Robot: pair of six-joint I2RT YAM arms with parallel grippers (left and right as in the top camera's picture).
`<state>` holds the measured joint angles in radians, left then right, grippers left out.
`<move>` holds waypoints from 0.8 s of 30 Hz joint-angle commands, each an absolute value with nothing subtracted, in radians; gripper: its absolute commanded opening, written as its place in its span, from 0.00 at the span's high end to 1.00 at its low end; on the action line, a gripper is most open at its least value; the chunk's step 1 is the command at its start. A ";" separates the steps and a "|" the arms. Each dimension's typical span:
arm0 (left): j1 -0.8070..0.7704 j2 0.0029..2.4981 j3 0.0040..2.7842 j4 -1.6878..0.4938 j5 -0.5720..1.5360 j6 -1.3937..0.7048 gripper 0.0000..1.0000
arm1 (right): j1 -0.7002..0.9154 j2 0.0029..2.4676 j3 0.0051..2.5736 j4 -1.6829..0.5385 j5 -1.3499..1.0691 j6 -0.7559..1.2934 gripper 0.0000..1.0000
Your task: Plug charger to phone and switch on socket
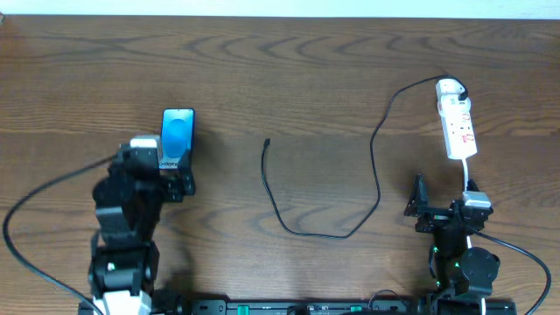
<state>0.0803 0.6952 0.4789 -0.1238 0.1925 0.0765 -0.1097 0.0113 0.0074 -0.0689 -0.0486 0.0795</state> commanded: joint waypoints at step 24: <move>0.075 1.507 1.426 -0.854 0.277 0.075 0.06 | -0.104 0.006 0.006 -0.072 -0.044 0.089 0.01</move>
